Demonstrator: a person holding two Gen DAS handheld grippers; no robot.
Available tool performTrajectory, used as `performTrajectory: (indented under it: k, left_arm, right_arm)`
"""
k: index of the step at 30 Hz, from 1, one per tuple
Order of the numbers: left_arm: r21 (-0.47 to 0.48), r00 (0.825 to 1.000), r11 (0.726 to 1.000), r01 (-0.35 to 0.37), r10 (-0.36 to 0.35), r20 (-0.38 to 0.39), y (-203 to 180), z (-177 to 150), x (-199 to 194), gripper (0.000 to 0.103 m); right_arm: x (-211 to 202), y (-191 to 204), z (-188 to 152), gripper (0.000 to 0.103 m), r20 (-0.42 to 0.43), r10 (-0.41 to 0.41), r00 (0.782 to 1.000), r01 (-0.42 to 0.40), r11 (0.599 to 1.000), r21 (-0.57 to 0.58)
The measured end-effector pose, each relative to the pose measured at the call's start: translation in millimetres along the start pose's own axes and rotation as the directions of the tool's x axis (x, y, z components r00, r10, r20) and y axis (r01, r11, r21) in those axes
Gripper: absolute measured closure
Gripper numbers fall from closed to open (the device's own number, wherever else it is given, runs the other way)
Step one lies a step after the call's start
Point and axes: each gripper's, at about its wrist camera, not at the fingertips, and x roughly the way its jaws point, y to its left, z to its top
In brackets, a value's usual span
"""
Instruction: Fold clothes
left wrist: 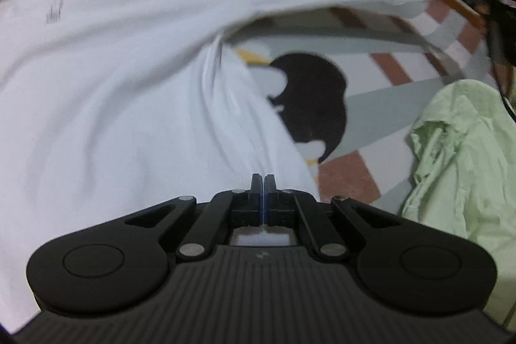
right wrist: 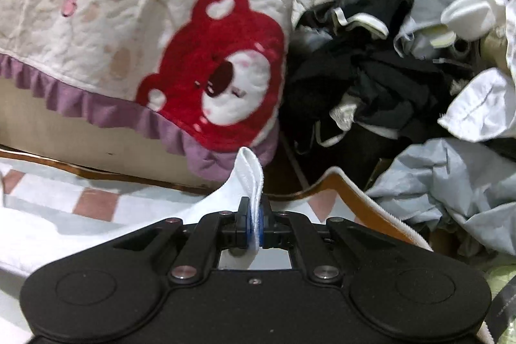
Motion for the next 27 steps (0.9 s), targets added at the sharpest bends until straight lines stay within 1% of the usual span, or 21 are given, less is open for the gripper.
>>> performTrajectory:
  k: [2, 5, 8, 10, 11, 12, 13, 14, 15, 16, 17, 18, 19, 20, 21, 22, 23, 24, 25, 26, 27]
  left_arm:
    - [-0.002, 0.999, 1.000, 0.031, -0.031, 0.042, 2.1, 2.2, -15.5, 0.103]
    - [-0.039, 0.992, 0.994, 0.098, -0.095, 0.086, 9.1, 9.8, -35.7, 0.103]
    - [-0.054, 0.972, 0.977, 0.207, -0.199, 0.126, 10.2, 16.3, -47.2, 0.103]
    - [-0.053, 0.965, 0.968, 0.245, -0.239, 0.108, 6.4, 17.2, -36.3, 0.103]
    - [-0.059, 0.965, 0.966, 0.253, -0.248, 0.090, 4.9, 17.0, -27.6, 0.101]
    - [-0.090, 0.973, 0.969, 0.229, -0.226, 0.043, 4.7, 14.8, -9.5, 0.102]
    - [-0.129, 0.978, 0.970, 0.205, -0.208, -0.007, 5.1, 11.6, 7.7, 0.101]
    - [-0.159, 0.979, 0.969, 0.189, -0.199, -0.049, 5.0, 8.3, 22.8, 0.100]
    - [-0.165, 0.975, 0.966, 0.201, -0.213, -0.060, 3.0, 5.6, 29.7, 0.099]
    - [-0.169, 0.974, 0.964, 0.206, -0.219, -0.059, 0.9, 4.9, 29.9, 0.098]
    - [-0.170, 0.973, 0.962, 0.214, -0.226, -0.055, -1.0, 4.6, 28.3, 0.092]
    - [-0.165, 0.970, 0.959, 0.230, -0.239, -0.040, -1.7, 5.6, 21.0, 0.083]
    - [-0.159, 0.969, 0.958, 0.240, -0.246, -0.023, -0.7, 6.8, 11.2, 0.077]
    - [-0.151, 0.971, 0.961, 0.233, -0.237, -0.009, 1.6, 8.4, -1.3, 0.066]
    - [-0.145, 0.978, 0.968, 0.207, -0.208, 0.007, 6.3, 9.1, -16.8, 0.058]
    - [-0.144, 0.987, 0.977, 0.160, -0.159, 0.023, 13.9, 8.7, -33.3, 0.056]
    - [-0.151, 0.994, 0.983, 0.105, -0.101, 0.032, 23.5, 6.7, -47.9, 0.055]
    - [-0.170, 0.999, 0.985, 0.024, -0.018, 0.038, 36.2, 4.9, -64.4, 0.055]
    - [-0.197, 0.996, 0.978, -0.069, 0.078, 0.034, 49.7, 2.0, -80.1, 0.055]
    - [-0.230, 0.984, 0.959, -0.167, 0.177, 0.022, 65.4, -2.5, -95.6, 0.055]
    - [-0.267, 0.964, 0.930, -0.253, 0.265, 0.008, 81.5, -8.9, -111.6, 0.055]
  right_arm:
    - [7.7, -2.4, -3.5, 0.099, -0.009, -0.006, 1.000, 0.006, 1.000, -0.010]
    - [16.0, -2.5, -6.8, 0.100, -0.001, -0.037, 0.999, 0.037, 0.998, -0.044]
    - [21.5, -9.5, -0.3, 0.100, 0.036, -0.088, 0.995, 0.090, 0.995, -0.038]
    - [30.5, -15.2, 3.6, 0.100, 0.048, -0.116, 0.992, 0.117, 0.993, -0.022]
    - [38.3, -13.0, 2.5, 0.100, 0.041, -0.126, 0.991, 0.128, 0.991, -0.036]
    - [48.4, -7.9, -1.0, 0.099, -0.001, -0.119, 0.993, 0.118, 0.992, -0.053]
    - [58.3, -2.5, -4.7, 0.099, -0.044, -0.112, 0.993, 0.109, 0.992, -0.068]
    - [65.1, 7.1, -11.3, 0.091, -0.096, -0.119, 0.988, 0.112, 0.991, -0.077]
    - [71.3, 16.7, -17.7, 0.086, -0.147, -0.126, 0.981, 0.114, 0.990, -0.085]
    - [69.7, 27.1, -21.9, 0.076, -0.179, -0.134, 0.975, 0.122, 0.989, -0.078]
    - [59.5, 39.4, -25.0, 0.067, -0.186, -0.129, 0.974, 0.122, 0.991, -0.047]
    - [46.0, 49.9, -25.9, 0.062, -0.183, -0.101, 0.978, 0.101, 0.995, -0.005]
    - [30.1, 60.0, -25.8, 0.056, -0.179, -0.045, 0.983, 0.054, 0.997, 0.047]
    - [8.9, 71.7, -25.2, 0.054, -0.165, 0.052, 0.985, -0.033, 0.992, 0.120]
    - [-9.0, 81.9, -25.4, 0.053, -0.154, 0.156, 0.976, -0.127, 0.975, 0.181]
    - [-27.5, 92.9, -28.5, 0.050, -0.154, 0.296, 0.943, -0.256, 0.938, 0.235]
    - [-45.7, 104.1, -31.8, 0.050, -0.148, 0.430, 0.891, -0.378, 0.881, 0.286]
    - [-59.9, 118.1, -37.8, 0.050, -0.163, 0.550, 0.819, -0.487, 0.817, 0.309]
    - [-74.2, 132.3, -44.0, 0.050, -0.175, 0.658, 0.732, -0.586, 0.739, 0.332]
    - [-89.3, 149.2, -53.2, 0.050, -0.194, 0.749, 0.634, -0.671, 0.657, 0.344]
    - [-104.2, 166.0, -62.6, 0.050, -0.211, 0.823, 0.527, -0.742, 0.567, 0.358]
